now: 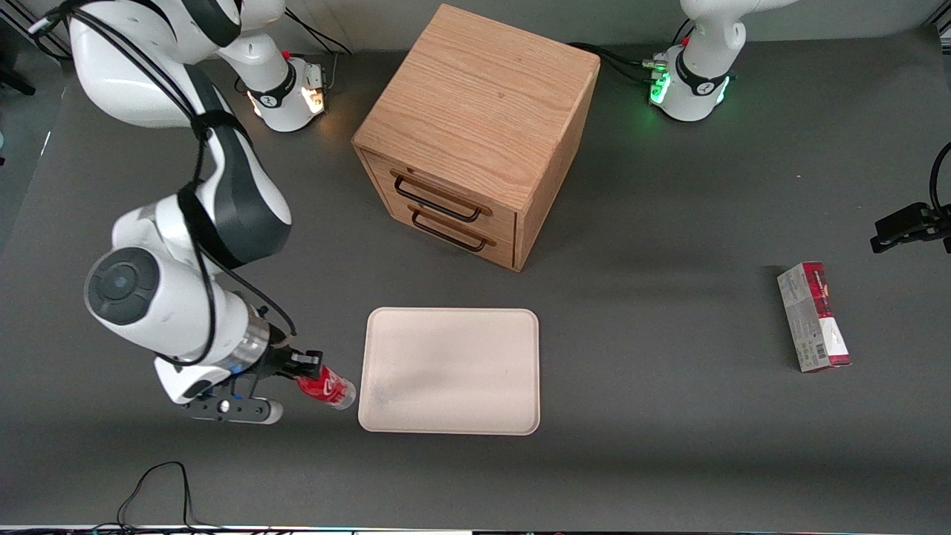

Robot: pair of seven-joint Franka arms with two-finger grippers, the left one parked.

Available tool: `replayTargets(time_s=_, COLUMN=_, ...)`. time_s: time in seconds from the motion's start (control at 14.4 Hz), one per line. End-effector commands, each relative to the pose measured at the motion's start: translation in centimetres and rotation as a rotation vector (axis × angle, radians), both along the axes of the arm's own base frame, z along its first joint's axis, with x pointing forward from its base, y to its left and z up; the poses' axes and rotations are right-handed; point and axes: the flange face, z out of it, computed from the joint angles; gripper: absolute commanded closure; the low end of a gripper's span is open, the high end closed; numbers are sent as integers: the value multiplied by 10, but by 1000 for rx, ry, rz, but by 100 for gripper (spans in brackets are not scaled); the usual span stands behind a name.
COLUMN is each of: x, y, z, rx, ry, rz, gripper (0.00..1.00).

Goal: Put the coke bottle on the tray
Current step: 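Carry the held red bottle toward the cream tray's edge, then lower the red bottle onto the tray and open the right gripper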

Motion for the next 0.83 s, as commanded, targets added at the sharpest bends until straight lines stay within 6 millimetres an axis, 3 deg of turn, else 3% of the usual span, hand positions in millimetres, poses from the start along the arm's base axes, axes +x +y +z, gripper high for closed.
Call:
replayTargets(time_s=0.0, x=9, y=16, z=-20, rx=2, ry=-32, rz=26, gripper=100)
replayTargets(time_s=0.21, x=13, y=27, z=-65, rx=-23, ry=-35, rz=49, gripper=100)
replayTargets(time_s=0.62, x=7, y=36, z=-108, rx=-23, ry=-21, rz=64, gripper=100)
replayTargets(time_s=0.76, x=4, y=37, z=-121, rx=-30, ry=-5, rz=71, gripper=74)
